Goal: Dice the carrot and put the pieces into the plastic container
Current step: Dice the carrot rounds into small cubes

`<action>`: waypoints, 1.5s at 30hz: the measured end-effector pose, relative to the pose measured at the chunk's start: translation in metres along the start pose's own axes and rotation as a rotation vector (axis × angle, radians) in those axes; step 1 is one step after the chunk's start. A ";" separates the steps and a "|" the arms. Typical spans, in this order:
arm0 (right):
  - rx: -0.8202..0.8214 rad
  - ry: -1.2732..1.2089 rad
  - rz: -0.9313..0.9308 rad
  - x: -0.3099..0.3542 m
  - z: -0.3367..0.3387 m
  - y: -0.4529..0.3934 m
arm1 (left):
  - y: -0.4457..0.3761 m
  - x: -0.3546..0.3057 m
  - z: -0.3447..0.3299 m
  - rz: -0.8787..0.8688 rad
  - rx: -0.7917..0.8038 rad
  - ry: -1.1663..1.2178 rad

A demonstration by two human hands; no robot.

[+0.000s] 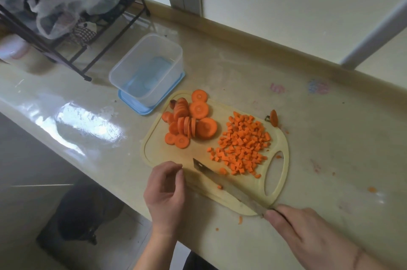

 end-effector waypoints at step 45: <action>-0.118 -0.252 -0.197 -0.030 0.069 0.007 | -0.080 -0.049 -0.151 -0.659 0.995 -0.784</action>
Point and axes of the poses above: each hand's wrist, its own y-axis away from the middle knuckle, its own z-axis out of the back of the hand, x = y × z, the point moved 10 cm from there along -y, towards the middle knuckle, and after that the axes turned 13 degrees about y, right-handed, at the moved point
